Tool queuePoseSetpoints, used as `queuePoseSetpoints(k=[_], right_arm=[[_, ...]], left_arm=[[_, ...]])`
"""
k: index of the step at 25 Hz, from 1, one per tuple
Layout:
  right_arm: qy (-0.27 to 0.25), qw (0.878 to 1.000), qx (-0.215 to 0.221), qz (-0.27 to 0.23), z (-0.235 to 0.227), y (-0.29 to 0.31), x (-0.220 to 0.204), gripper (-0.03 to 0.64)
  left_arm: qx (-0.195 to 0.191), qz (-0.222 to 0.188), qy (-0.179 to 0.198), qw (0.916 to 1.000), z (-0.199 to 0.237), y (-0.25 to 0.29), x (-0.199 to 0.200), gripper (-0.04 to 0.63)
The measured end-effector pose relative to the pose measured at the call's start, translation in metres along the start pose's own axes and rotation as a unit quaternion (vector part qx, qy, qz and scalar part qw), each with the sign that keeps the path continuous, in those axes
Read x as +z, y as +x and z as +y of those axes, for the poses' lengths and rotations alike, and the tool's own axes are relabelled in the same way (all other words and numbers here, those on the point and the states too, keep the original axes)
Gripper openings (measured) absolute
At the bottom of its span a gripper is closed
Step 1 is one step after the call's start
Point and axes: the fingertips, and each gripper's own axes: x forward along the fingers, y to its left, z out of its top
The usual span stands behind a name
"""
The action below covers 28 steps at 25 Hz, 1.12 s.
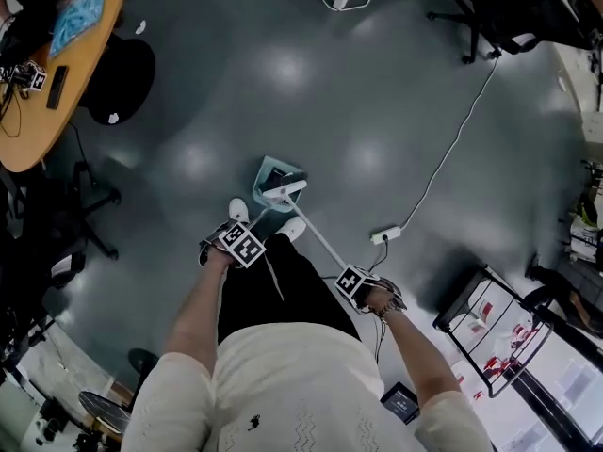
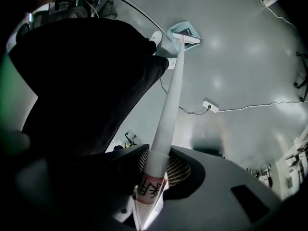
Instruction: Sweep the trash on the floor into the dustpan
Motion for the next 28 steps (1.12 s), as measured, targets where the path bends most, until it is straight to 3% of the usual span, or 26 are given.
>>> queuePoseSetpoints(k=[9, 21, 28], right_arm=[[0.058, 0.997, 0.049, -0.006, 0.025, 0.0, 0.004, 0.092], [0.087, 0.994, 0.066, -0.017, 0.065, -0.007, 0.02, 0.092], [0.095, 0.993, 0.072, -0.015, 0.075, -0.006, 0.022, 0.092]], left_arm=[[-0.009, -0.009, 0.002, 0.9999, 0.008, 0.0, -0.005, 0.092], [-0.018, -0.006, 0.032, 0.9993, 0.032, -0.005, -0.018, 0.092], [-0.017, -0.013, 0.031, 0.9993, 0.031, -0.004, -0.018, 0.092]])
